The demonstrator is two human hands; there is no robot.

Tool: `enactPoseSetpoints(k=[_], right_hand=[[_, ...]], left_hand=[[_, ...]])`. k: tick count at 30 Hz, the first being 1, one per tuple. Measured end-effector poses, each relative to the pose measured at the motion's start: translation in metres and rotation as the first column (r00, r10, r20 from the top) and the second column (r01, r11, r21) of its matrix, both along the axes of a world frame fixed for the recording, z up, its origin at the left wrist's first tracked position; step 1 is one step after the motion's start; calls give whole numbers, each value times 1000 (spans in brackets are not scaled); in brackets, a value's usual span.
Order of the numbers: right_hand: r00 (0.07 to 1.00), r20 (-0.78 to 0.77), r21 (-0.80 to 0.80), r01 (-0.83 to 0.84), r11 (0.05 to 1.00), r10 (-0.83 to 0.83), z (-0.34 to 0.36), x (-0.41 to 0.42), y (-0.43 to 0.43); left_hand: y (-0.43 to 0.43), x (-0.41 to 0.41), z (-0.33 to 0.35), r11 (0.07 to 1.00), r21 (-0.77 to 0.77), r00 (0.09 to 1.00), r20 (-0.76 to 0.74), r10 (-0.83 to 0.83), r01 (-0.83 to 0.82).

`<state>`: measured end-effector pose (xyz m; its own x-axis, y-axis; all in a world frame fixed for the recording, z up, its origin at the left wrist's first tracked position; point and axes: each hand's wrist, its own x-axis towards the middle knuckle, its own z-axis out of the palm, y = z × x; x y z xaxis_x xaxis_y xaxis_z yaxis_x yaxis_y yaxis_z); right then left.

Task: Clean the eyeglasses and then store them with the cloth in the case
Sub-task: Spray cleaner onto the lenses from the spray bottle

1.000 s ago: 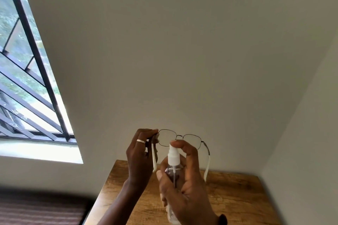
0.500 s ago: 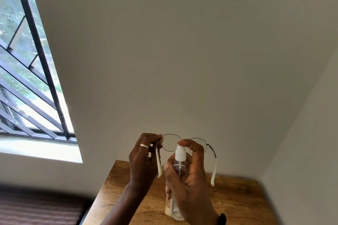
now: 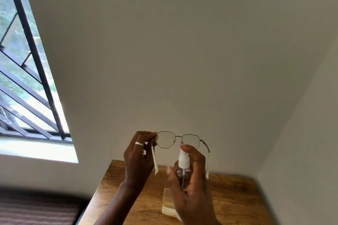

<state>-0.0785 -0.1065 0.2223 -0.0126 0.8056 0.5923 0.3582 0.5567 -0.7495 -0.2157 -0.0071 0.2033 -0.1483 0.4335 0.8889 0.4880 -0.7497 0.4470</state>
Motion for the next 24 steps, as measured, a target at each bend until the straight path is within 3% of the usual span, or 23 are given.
enactPoseSetpoints(k=[6,15,20,24], right_hand=[[993,-86,8,76,997,-75,-7,17,0],[967,-253,-102,-69,992,41,4,26,1],[980,-165,-58,102,993,-110,1,26,7],[985,-121,-62,118,991,-125,-3,28,9]], left_hand=[[3,-2,-2,999,39,1000,-4,7,-7],[3,7,-3,998,52,999,-21,-32,33],[3,7,-3,998,45,999,-17,-46,46],[3,6,-7,999,35,999,-17,-36,37]])
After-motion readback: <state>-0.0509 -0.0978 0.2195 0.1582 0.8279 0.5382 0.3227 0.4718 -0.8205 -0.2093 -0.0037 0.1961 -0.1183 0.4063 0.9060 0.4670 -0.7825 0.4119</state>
